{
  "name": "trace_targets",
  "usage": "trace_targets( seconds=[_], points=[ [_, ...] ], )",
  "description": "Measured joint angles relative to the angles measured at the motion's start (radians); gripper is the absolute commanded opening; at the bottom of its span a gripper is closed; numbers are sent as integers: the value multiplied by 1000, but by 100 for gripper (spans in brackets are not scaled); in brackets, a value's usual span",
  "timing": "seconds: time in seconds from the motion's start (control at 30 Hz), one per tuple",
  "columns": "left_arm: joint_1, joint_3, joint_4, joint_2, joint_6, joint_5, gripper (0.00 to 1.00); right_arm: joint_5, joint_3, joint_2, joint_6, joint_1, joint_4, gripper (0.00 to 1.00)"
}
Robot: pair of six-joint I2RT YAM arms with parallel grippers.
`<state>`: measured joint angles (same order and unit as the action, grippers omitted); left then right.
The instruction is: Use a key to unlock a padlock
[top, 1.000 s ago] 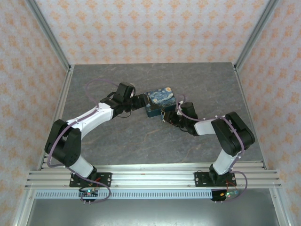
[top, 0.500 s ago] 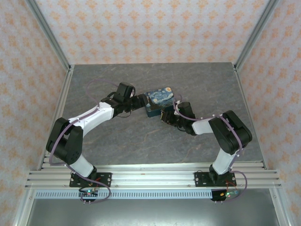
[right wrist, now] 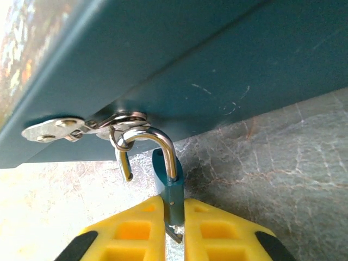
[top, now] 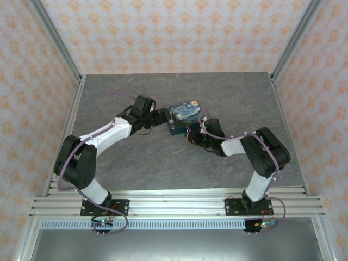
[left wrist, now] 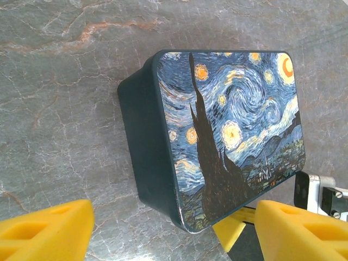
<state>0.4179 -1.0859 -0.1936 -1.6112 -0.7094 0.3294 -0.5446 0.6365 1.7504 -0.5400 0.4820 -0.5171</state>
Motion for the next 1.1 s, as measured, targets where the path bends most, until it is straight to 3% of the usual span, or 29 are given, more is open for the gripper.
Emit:
trace_targets(
  seconds=[0.2,0.77,1.1],
  points=[
    [-2,0,1,0,1,3,78,16,-8,-1,-13,0,-11,0],
    [3,-61,-60,-67,61,-64,78,28,-69,-9,-140,-32,-109,0],
    [72,-157,-110,-169,98,-131,78,26,-89,-9,-194,-34,-150,0]
  ],
)
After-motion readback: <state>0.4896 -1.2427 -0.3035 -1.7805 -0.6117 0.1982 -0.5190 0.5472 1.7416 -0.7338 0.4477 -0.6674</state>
